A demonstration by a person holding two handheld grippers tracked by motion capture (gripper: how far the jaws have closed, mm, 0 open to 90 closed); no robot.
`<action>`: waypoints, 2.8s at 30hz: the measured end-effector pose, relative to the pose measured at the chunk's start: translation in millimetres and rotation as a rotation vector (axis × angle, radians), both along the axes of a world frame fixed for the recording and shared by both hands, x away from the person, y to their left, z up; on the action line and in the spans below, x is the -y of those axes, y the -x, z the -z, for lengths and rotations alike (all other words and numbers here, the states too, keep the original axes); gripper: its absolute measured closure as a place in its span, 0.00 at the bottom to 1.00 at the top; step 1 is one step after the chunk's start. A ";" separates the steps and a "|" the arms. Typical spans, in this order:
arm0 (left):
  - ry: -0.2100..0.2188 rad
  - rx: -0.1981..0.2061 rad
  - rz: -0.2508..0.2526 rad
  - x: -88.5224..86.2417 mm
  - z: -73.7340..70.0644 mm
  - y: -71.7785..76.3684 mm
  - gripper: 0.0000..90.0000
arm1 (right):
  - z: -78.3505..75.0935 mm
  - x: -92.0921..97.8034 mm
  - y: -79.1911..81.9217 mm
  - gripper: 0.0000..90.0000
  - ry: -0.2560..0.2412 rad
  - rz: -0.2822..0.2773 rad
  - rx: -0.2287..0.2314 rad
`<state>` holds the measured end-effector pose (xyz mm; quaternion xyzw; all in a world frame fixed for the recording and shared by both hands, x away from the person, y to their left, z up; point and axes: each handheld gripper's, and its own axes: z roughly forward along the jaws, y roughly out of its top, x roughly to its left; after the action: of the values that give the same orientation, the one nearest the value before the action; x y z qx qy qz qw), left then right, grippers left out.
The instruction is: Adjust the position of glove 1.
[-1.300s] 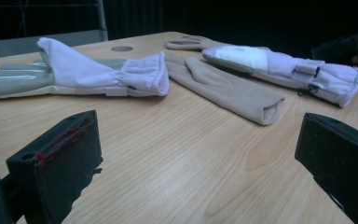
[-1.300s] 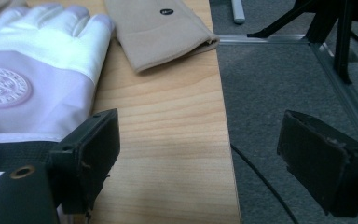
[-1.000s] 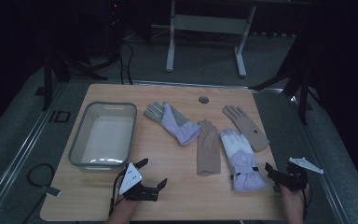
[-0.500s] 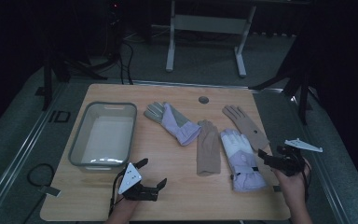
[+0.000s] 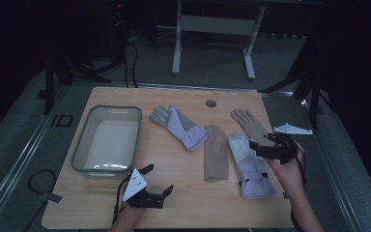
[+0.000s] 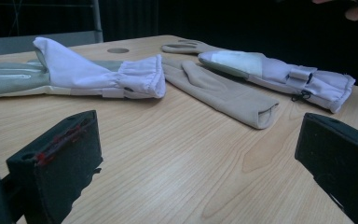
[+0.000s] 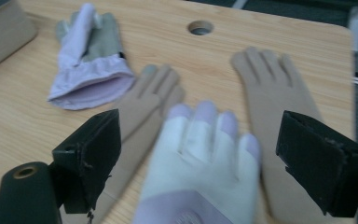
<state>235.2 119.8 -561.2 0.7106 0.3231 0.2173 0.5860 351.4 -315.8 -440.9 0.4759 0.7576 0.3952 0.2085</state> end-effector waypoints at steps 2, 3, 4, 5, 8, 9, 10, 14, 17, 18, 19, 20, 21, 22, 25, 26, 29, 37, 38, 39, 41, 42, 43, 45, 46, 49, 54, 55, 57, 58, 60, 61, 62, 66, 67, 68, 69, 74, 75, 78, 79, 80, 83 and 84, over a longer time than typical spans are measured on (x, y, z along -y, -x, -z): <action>0.000 0.000 0.001 0.0 0.0 0.0 0.00 | -2.0 -7.6 -4.8 0.17 0.007 -0.018 0.003; -0.001 0.000 0.001 0.0 0.0 0.0 0.00 | -2.0 -7.6 -4.8 0.17 0.007 -0.018 0.003; 0.000 0.000 0.001 0.0 0.0 0.0 0.00 | -2.4 -11.5 -7.5 0.17 0.016 -0.033 0.001; 0.001 -0.001 0.001 -0.1 0.0 -0.1 0.00 | -2.8 -15.5 -9.7 0.17 0.018 -0.036 0.000; 0.008 -0.004 0.001 -0.5 0.1 -0.4 0.00 | -2.3 -26.5 -17.1 0.19 0.025 -0.065 -0.014; 0.008 -0.005 0.001 -0.7 0.1 -0.5 0.00 | -1.8 -33.5 -21.6 0.19 0.025 -0.091 -0.022; 0.010 -0.006 0.002 -0.8 0.1 -0.6 0.00 | -1.8 -33.5 -21.6 0.19 0.025 -0.091 -0.022; 0.010 -0.008 0.003 -1.1 0.1 -0.8 0.00 | -0.9 -47.4 -29.3 0.19 0.025 -0.129 -0.032; 0.011 -0.008 0.004 -0.9 0.0 -0.8 0.00 | 0.4 -57.2 -35.8 0.19 0.033 -0.145 -0.038; 0.011 -0.008 0.006 -0.8 0.1 -0.8 0.00 | 1.1 -63.5 -40.3 0.19 0.038 -0.151 -0.038; 0.011 -0.007 0.006 -0.9 0.1 -0.8 0.00 | 1.1 -63.5 -40.3 0.19 0.038 -0.151 -0.038; 0.011 -0.006 0.005 -1.0 0.1 -0.5 0.00 | 1.5 -66.7 -42.8 0.19 0.037 -0.160 -0.047; 0.011 -0.005 0.007 -1.1 0.1 -0.4 0.00 | 2.3 -70.0 -45.3 0.19 0.040 -0.166 -0.043; 0.012 -0.006 0.009 -1.0 0.1 -0.4 0.00 | 2.9 -73.5 -47.6 0.19 0.044 -0.175 -0.045; 0.015 -0.009 0.012 -1.1 0.1 -0.7 0.00 | 6.8 -87.4 -57.0 0.21 0.060 -0.208 -0.052; 0.017 -0.011 0.013 -1.2 0.1 -0.8 0.00 | 6.8 -87.4 -57.0 0.21 0.060 -0.208 -0.052; 0.021 -0.014 0.013 -1.9 0.2 -1.2 0.00 | 11.1 -101.9 -66.2 0.24 0.077 -0.226 -0.057; 0.023 -0.015 0.013 -2.3 0.2 -1.0 0.00 | 20.9 -125.9 -84.4 0.24 0.093 -0.280 -0.087; 0.022 -0.016 0.014 -2.1 0.2 -1.0 0.00 | 24.0 -132.3 -89.2 0.25 0.095 -0.286 -0.094; 0.022 -0.017 0.015 -1.8 0.1 -0.9 0.00 | 25.8 -135.5 -91.5 0.25 0.095 -0.293 -0.101; 0.021 -0.016 0.016 -1.7 0.1 -0.8 0.00 | 29.7 -141.5 -95.7 0.26 0.094 -0.308 -0.110; 0.019 -0.016 0.018 -1.9 0.1 -1.0 0.00 | 29.7 -141.5 -95.7 0.26 0.094 -0.308 -0.110; 0.021 -0.017 0.017 -1.9 0.1 -1.0 0.00 | 31.7 -144.9 -97.6 0.26 0.098 -0.314 -0.113; 0.023 -0.019 0.017 -2.1 0.2 -1.2 0.00 | 35.7 -150.8 -101.1 0.27 0.099 -0.330 -0.117; 0.022 -0.019 0.016 -2.1 0.1 -1.1 0.00 | 37.7 -153.8 -103.0 0.28 0.096 -0.335 -0.119; 0.017 -0.017 0.017 -1.6 0.1 -0.9 0.00 | 42.7 -161.4 -110.1 0.33 0.102 -0.346 -0.116; 0.021 -0.020 0.019 -1.9 0.1 -1.5 0.00 | 51.1 -174.0 -120.3 0.45 0.114 -0.374 -0.106; 0.023 -0.020 0.019 -1.9 0.2 -1.6 0.00 | 55.0 -180.0 -123.5 0.48 0.120 -0.383 -0.109; 0.024 -0.022 0.020 -2.0 0.2 -1.8 0.00 | 60.1 -185.6 -127.7 0.51 0.116 -0.395 -0.123; 0.025 -0.022 0.020 -2.0 0.2 -1.8 0.00 | 60.1 -185.6 -127.7 0.51 0.116 -0.395 -0.123; 0.023 -0.021 0.020 -1.9 0.2 -1.8 0.00 | 65.5 -190.6 -131.9 0.51 0.117 -0.400 -0.133; 0.022 -0.020 0.020 -1.9 0.1 -1.7 0.00 | 67.9 -192.8 -134.0 0.51 0.119 -0.400 -0.133; 0.022 -0.020 0.021 -1.8 0.1 -1.6 0.00 | 72.3 -196.7 -138.5 0.51 0.125 -0.404 -0.137; 0.025 -0.022 0.021 -2.1 0.2 -1.9 0.00 | 78.7 -201.3 -144.7 0.53 0.169 -0.411 -0.130; 0.026 -0.023 0.022 -2.3 0.2 -2.0 0.00 | 81.1 -201.9 -146.5 0.53 0.176 -0.419 -0.133; 0.028 -0.024 0.022 -2.5 0.2 -2.2 0.00 | 84.1 -202.6 -148.3 0.53 0.188 -0.422 -0.140; 0.029 -0.025 0.023 -2.6 0.2 -2.4 0.00 | 87.6 -203.1 -150.2 0.53 0.198 -0.423 -0.151; 0.030 -0.025 0.022 -2.6 0.3 -2.3 0.00 | 91.7 -204.4 -151.7 0.63 0.202 -0.442 -0.168; 0.031 -0.023 0.021 -2.5 0.3 -2.1 0.00 | 93.1 -203.1 -152.1 0.77 0.201 -0.441 -0.169; 0.031 -0.023 0.021 -2.5 0.3 -2.0 0.00 | 93.4 -203.6 -150.5 0.87 0.202 -0.435 -0.166; 0.031 -0.023 0.021 -2.5 0.3 -2.1 0.00 | 93.1 -203.9 -150.3 0.91 0.204 -0.432 -0.167; 0.030 -0.024 0.022 -2.5 0.3 -2.2 0.00 | 92.2 -204.6 -150.3 0.92 0.208 -0.425 -0.175; 0.030 -0.024 0.021 -2.5 0.3 -2.2 0.00 | 88.1 -209.5 -145.6 0.96 0.200 -0.388 -0.203; 0.029 -0.024 0.021 -2.4 0.3 -2.2 0.00 | 86.5 -210.0 -143.6 0.96 0.186 -0.373 -0.207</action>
<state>237.4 122.2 -561.4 0.7078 0.3258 0.1978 0.5947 494.9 -105.8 -527.4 0.3442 0.8829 0.3047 0.0958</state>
